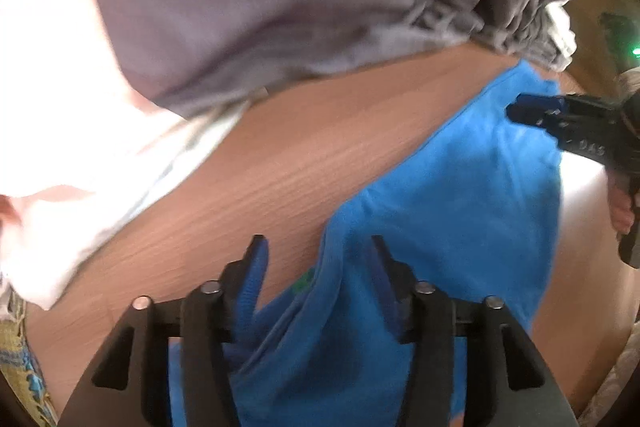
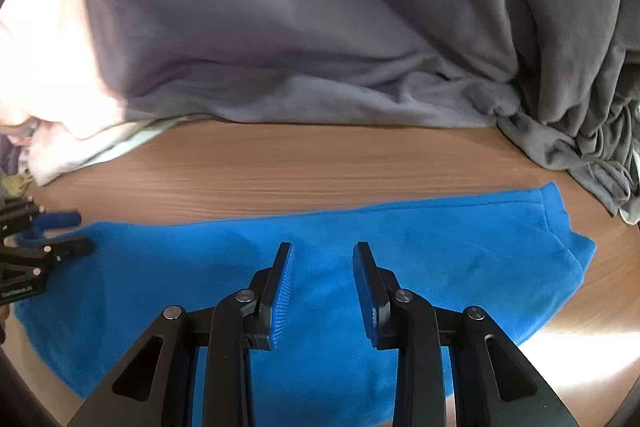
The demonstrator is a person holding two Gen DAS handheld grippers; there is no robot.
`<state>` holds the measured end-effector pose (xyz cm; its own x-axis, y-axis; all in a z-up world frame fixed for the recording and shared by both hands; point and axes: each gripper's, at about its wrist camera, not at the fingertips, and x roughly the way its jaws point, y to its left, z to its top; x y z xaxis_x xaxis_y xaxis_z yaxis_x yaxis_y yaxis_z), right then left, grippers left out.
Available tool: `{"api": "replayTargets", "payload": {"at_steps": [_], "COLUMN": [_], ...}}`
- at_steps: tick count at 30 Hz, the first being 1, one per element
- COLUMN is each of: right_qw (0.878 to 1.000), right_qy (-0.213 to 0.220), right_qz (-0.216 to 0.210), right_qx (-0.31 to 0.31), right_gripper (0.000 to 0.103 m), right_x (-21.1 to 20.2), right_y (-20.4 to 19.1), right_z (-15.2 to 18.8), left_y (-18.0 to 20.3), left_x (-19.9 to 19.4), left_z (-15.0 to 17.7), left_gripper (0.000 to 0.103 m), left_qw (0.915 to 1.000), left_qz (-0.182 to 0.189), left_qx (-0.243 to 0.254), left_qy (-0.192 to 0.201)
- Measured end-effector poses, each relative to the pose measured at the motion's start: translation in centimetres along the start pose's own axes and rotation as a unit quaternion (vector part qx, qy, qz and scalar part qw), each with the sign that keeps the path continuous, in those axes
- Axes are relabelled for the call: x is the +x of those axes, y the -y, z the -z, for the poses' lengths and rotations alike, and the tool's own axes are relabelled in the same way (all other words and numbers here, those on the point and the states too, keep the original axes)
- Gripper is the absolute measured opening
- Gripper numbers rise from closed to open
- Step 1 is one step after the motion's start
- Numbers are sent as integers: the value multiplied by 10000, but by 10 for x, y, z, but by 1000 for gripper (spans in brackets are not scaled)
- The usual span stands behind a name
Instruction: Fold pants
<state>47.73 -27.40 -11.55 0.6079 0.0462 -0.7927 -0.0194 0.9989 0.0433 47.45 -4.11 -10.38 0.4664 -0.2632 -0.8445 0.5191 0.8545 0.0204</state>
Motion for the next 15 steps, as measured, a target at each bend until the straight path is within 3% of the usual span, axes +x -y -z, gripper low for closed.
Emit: {"api": "replayTargets", "payload": {"at_steps": [6, 8, 15], "right_qw": [9978, 9959, 9871], "right_qy": [272, 346, 260], "right_qz": [-562, -742, -1328], "right_qx": [-229, -373, -850], "right_gripper": [35, 44, 44], "right_x": [-37, -46, -56], "right_y": [-44, -65, -138], "right_z": [-1, 0, 11], "left_y": [-16, -30, -78], "left_x": [-49, -62, -79], "left_z": [33, 46, 75], "left_gripper": [59, 59, 59], "left_qw": [9999, 9998, 9987], "left_qz": [-121, -214, -76], "left_qx": [95, -27, -504], "left_qy": [59, 46, 42]}}
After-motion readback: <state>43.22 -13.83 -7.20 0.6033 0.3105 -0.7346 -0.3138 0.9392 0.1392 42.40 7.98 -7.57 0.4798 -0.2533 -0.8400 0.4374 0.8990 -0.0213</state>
